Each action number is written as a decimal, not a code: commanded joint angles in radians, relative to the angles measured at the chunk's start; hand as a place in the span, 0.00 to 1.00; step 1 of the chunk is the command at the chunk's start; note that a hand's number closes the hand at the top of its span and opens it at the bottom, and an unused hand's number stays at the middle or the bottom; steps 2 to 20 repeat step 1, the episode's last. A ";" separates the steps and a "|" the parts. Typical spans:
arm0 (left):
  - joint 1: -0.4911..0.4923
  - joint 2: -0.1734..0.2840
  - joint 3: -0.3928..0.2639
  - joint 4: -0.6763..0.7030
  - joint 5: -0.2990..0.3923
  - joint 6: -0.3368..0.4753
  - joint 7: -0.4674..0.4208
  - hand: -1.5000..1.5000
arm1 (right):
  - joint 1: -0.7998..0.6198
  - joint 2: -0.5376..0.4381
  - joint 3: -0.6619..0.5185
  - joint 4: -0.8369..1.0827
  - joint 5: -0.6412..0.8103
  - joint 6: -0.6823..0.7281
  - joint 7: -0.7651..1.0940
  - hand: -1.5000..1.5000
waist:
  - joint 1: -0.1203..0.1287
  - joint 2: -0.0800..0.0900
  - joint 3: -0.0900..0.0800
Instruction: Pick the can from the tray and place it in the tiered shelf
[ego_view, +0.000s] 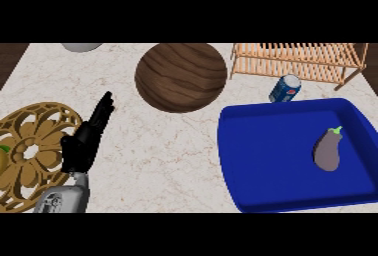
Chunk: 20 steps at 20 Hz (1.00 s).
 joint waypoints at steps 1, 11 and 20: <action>-0.009 -0.011 -0.007 -0.020 -0.008 0.014 0.020 0.50 | 0.171 -0.017 -0.200 -0.125 -0.157 0.150 -0.004 0.00 | 0.009 0.004 0.001; -0.009 -0.011 -0.007 -0.020 -0.008 0.014 0.020 0.50 | 0.171 -0.017 -0.200 -0.125 -0.157 0.150 -0.004 0.00 | 0.009 0.004 0.001; -0.009 -0.011 -0.007 -0.020 -0.008 0.014 0.020 0.50 | 0.171 -0.017 -0.200 -0.125 -0.157 0.150 -0.004 0.00 | 0.009 0.004 0.001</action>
